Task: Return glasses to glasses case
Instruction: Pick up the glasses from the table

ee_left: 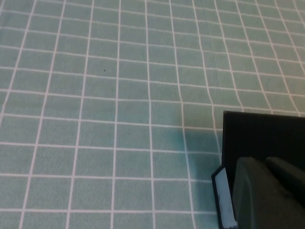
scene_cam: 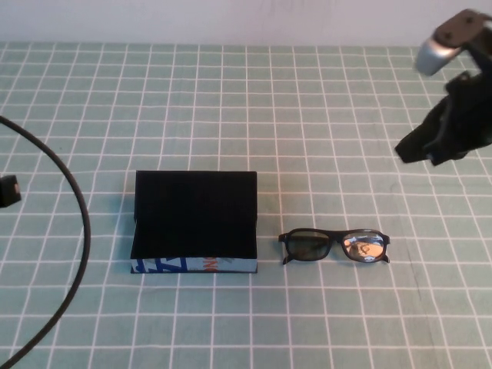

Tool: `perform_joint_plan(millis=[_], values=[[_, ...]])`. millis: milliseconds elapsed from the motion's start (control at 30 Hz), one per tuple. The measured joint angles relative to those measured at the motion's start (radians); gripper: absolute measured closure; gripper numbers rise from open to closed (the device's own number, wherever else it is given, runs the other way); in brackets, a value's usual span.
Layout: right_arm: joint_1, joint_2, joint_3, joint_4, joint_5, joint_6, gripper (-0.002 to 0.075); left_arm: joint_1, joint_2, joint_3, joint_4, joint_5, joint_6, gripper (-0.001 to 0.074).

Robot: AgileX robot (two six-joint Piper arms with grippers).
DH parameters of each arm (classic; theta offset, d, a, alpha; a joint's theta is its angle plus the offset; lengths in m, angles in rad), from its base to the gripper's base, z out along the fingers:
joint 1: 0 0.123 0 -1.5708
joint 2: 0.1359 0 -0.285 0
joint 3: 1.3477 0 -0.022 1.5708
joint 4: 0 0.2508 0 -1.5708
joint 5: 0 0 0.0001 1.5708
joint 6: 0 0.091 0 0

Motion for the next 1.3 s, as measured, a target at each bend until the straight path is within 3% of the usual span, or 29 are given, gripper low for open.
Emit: perform_joint_plan(millis=[367,433,600,767,1133,1200,1300], values=[[0.245,0.248,-0.171,-0.264,0.102,-0.068,0.0722,0.000,0.028,0.000,-0.007,0.008,0.000,0.0733],[0.264,0.278,-0.173,-0.271,0.102,-0.068,0.0671,0.000,0.028,0.000,-0.007,0.016,0.000,0.0733],[0.278,0.349,-0.175,-0.292,0.091,-0.068,0.0424,0.000,0.028,0.000,-0.007,0.024,0.000,0.0733],[0.278,0.393,-0.177,-0.303,0.049,-0.068,0.0331,0.000,0.028,0.000,-0.007,0.041,0.000,0.0734],[0.278,0.481,-0.178,-0.303,-0.013,-0.068,0.0326,0.000,0.028,0.000,-0.007,0.062,0.000,0.0733],[0.278,0.486,-0.178,-0.303,-0.013,-0.068,0.0373,0.000,0.028,0.000,-0.007,0.067,0.000,0.0733],[0.278,0.486,-0.181,-0.301,0.008,-0.068,0.0524,0.000,0.028,0.000,-0.007,0.071,0.000,0.0733]])
